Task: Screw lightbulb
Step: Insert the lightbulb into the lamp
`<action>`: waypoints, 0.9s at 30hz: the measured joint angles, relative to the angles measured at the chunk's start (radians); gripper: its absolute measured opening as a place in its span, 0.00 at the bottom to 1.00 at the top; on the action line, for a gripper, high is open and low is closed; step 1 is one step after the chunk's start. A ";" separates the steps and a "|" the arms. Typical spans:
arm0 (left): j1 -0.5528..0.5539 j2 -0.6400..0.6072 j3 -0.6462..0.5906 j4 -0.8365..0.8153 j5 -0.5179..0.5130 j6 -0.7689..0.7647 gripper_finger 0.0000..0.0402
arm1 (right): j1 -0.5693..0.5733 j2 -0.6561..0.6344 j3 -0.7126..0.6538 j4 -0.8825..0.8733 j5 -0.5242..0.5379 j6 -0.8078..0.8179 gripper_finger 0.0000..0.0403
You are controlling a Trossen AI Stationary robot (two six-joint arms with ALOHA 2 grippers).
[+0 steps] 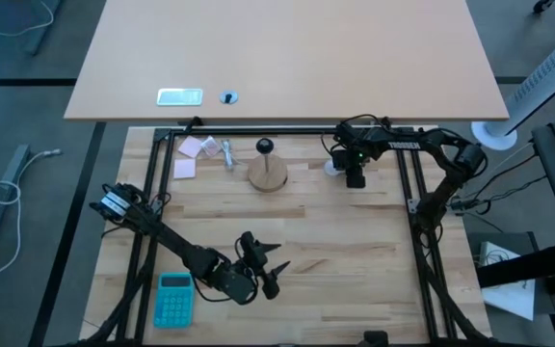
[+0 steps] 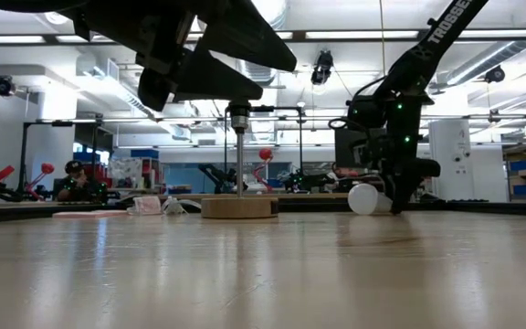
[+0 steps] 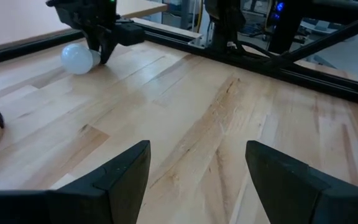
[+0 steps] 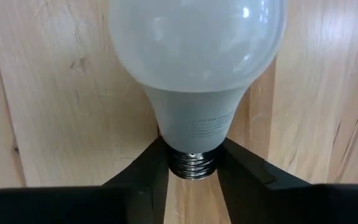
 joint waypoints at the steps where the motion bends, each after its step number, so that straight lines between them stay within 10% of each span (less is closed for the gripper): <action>1: 0.000 0.000 0.000 0.000 -0.001 0.000 0.64 | 0.000 0.000 0.000 0.000 0.000 0.003 0.28; 27: 0.015 0.000 -0.018 -0.003 0.058 -0.005 0.64 | 0.047 -0.241 -0.005 -0.051 -0.130 0.145 0.25</action>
